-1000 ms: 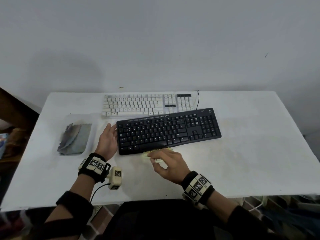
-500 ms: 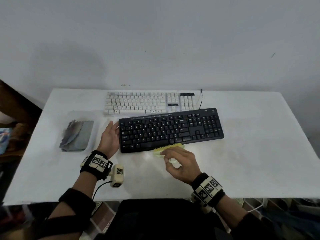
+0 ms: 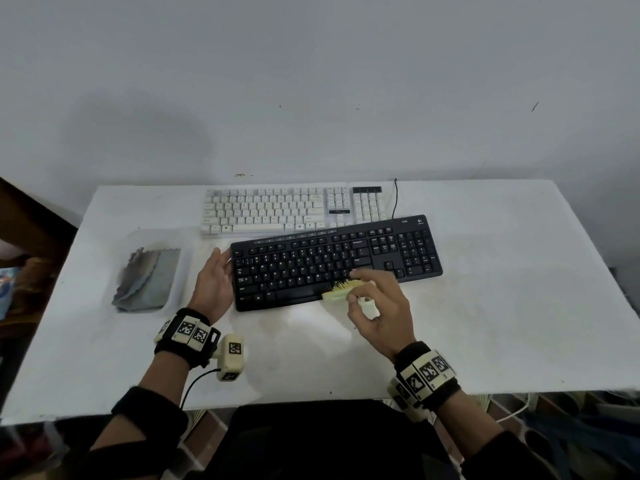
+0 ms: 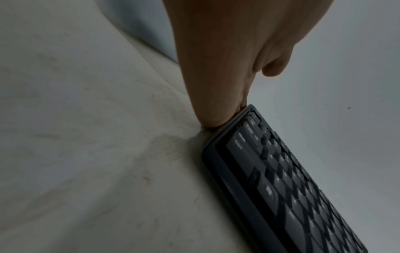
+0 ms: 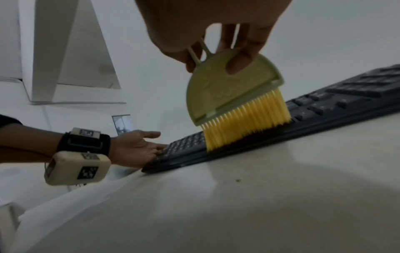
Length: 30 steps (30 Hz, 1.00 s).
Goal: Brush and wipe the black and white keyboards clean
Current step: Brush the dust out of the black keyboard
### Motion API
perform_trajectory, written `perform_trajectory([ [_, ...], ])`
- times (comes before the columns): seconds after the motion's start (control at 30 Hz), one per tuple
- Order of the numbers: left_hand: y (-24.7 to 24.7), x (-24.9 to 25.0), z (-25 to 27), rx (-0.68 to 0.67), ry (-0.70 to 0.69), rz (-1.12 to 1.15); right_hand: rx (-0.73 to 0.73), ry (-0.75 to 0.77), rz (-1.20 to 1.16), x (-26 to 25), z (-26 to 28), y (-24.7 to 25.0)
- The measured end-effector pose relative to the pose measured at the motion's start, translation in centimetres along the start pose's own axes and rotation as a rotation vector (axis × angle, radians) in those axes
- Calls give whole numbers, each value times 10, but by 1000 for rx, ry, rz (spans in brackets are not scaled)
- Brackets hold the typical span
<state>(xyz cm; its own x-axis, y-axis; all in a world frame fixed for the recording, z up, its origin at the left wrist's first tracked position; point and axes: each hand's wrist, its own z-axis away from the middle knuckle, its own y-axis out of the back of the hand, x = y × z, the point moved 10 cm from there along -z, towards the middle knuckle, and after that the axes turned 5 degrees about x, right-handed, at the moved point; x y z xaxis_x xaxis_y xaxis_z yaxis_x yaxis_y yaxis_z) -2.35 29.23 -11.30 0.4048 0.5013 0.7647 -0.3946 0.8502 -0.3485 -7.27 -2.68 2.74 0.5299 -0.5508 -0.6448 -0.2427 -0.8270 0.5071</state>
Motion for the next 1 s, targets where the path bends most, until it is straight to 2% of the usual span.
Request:
perform_trajectory([
  [0.17,0,0,-1,-6,-5,9,56,-211,274,11,1,9],
  [0.33,0,1,0,-5,-8,25,-68,-437,385,24,24,9],
  [0.57,-4,4,4,-30,-6,5,-215,-676,603,24,34,14],
  [0.77,-5,4,2,-49,2,11,-140,-615,349,20,34,14],
  [0.93,-2,4,-1,-62,-9,16,-7,-662,13,9,28,26],
  [1.0,-3,3,0,-70,-12,12,-7,-648,-42,6,28,24],
])
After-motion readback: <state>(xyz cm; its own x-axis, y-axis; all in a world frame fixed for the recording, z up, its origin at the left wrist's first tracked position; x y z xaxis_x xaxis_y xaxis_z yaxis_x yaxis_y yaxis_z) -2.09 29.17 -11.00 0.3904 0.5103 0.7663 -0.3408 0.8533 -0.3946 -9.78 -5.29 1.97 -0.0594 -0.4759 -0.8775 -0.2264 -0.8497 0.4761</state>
